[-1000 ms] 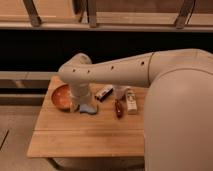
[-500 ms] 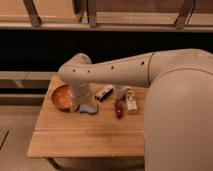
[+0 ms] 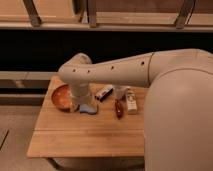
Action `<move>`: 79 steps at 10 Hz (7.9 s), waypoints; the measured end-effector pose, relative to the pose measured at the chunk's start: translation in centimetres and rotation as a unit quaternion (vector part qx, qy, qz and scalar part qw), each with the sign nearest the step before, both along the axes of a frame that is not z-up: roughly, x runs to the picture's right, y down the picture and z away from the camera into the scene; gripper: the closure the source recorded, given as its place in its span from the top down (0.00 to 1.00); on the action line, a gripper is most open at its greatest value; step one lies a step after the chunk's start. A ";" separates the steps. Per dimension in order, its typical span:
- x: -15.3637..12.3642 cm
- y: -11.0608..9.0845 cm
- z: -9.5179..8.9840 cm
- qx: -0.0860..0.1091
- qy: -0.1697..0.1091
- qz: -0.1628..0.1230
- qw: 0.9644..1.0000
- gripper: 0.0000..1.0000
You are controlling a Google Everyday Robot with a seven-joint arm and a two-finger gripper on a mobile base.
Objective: Place the eraser on the white sponge
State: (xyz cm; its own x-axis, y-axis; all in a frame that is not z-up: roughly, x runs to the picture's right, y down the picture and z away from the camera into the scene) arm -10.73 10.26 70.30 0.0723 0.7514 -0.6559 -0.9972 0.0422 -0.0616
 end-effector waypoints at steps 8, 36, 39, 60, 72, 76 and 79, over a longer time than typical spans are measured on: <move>2.6 -9.1 4.5 0.150 -0.093 0.142 0.974 0.65; 10.1 -8.8 24.1 0.119 0.065 0.261 0.956 0.65; 9.7 -7.5 26.0 0.097 0.067 0.264 0.957 0.65; 1.6 -9.0 11.4 0.068 -0.055 0.228 0.970 0.00; 1.1 -4.7 10.4 0.007 -0.054 0.219 0.974 0.61; 1.1 -4.7 10.4 0.007 -0.054 0.219 0.974 0.80; 1.1 -4.7 10.4 0.007 -0.054 0.220 0.974 0.80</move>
State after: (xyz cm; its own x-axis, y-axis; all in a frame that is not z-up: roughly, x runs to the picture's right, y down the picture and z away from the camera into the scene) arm -9.64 5.55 80.72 -0.1903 0.7346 -0.6513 -0.9070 -0.3854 -0.1697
